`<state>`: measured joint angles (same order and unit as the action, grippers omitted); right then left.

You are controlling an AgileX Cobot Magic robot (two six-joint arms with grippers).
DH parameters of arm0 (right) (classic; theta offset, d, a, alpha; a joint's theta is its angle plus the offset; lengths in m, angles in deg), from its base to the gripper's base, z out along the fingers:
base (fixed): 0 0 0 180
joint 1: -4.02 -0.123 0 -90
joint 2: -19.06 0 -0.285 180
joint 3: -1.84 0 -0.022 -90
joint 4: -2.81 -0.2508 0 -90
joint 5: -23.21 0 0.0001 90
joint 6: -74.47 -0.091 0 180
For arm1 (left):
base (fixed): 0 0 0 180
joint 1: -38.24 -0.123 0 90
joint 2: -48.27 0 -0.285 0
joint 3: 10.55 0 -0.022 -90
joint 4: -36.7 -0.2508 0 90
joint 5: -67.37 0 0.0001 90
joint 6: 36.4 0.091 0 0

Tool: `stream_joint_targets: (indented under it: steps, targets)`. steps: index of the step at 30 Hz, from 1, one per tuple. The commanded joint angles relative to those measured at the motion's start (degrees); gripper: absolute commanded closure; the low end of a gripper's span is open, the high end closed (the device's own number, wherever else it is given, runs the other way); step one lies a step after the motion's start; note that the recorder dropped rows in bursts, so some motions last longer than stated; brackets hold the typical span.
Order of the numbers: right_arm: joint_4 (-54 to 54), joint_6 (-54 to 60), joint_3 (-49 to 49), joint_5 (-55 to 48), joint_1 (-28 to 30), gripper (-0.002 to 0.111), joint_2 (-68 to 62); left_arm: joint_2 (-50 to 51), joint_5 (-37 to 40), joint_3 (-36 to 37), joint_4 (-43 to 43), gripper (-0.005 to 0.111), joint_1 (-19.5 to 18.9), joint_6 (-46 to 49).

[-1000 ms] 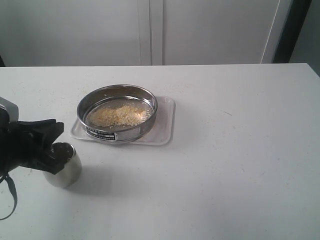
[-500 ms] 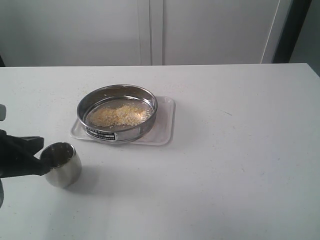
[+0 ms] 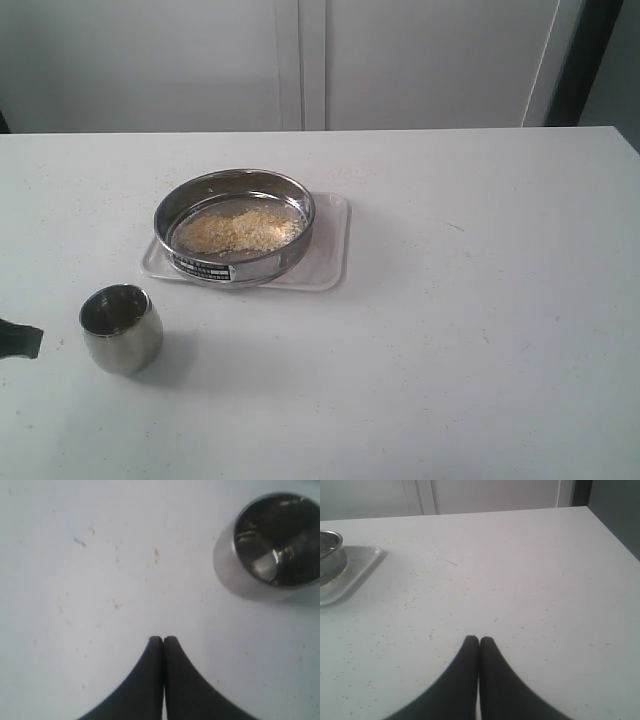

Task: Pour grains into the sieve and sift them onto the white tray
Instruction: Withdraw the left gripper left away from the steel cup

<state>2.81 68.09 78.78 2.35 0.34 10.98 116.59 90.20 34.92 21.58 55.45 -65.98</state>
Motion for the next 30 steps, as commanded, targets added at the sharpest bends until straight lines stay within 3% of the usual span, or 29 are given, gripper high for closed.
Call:
stream_joint_targets:
  steps: [1, 9, 25, 30]
  targets:
    - [0.0, 0.1, 0.3, 0.9, 0.1, 0.108, 0.3, -0.6, 11.0, -2.4, 4.6, 0.107, 0.2, 0.0]
    - [0.0, 0.1, 0.3, 0.9, 0.1, 0.108, 0.3, -0.6, 18.2, -5.3, 13.6, 0.107, 0.2, 10.5]
    - [0.0, 0.1, 0.3, 0.9, 0.1, 0.108, 0.3, -0.6, 20.0, -9.8, 12.8, 0.107, 0.1, 17.7]
    - [0.0, 0.1, 0.3, 0.9, 0.1, 0.108, 0.3, -0.5, 18.8, -9.8, 11.9, 0.107, -6.0, 17.7]
